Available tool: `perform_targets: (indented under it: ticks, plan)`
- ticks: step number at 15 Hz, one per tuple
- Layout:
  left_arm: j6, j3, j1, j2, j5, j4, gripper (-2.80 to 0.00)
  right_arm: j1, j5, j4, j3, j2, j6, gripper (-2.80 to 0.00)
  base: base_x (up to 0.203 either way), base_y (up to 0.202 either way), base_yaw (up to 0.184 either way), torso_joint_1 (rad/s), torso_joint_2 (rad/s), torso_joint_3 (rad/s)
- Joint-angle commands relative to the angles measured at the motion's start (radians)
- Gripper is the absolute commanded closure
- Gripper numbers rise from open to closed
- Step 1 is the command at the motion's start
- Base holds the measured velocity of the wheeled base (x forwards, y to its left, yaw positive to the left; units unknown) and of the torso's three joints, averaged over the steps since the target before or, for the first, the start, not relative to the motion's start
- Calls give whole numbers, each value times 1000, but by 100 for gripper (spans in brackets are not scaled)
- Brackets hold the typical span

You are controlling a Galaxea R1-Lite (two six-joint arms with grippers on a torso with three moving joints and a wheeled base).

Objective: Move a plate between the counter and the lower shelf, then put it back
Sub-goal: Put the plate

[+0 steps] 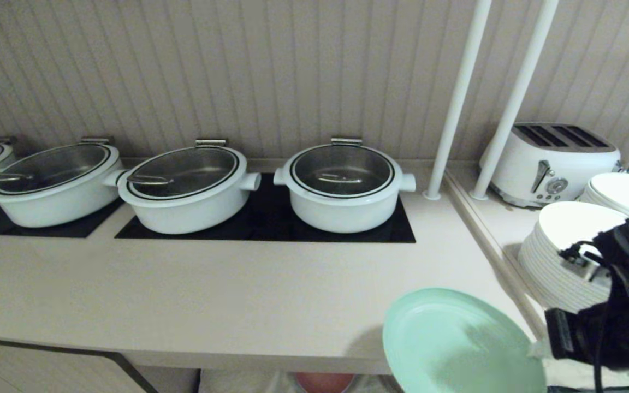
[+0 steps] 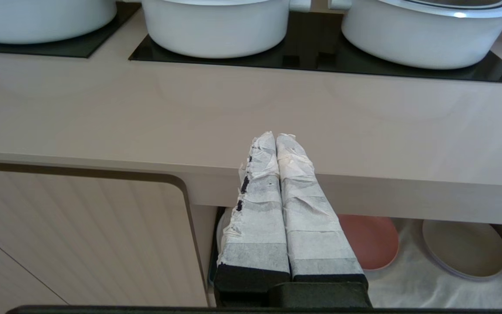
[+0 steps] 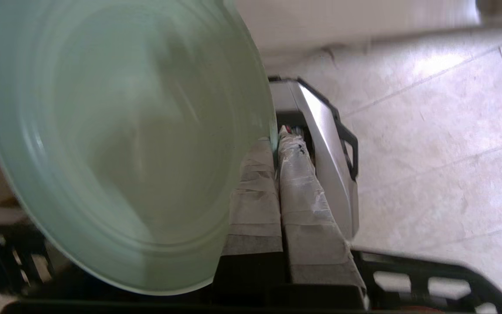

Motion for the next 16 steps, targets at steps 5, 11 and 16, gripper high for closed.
perform_targets:
  ticks: [5, 11, 16]
  plan:
    - [-1, 0, 0, 0, 0, 0, 0, -42, 0, -48, -241, 324, -1, 0, 0, 0, 0, 0, 0, 0]
    - [-1, 0, 0, 0, 0, 0, 0, -100, 41, -62, -422, 511, -12, 0, 0, 0, 0, 0, 0, 0]
    - [-1, 0, 0, 0, 0, 0, 0, -131, 74, -139, -449, 593, -69, 0, 0, 0, 0, 0, 0, 0]
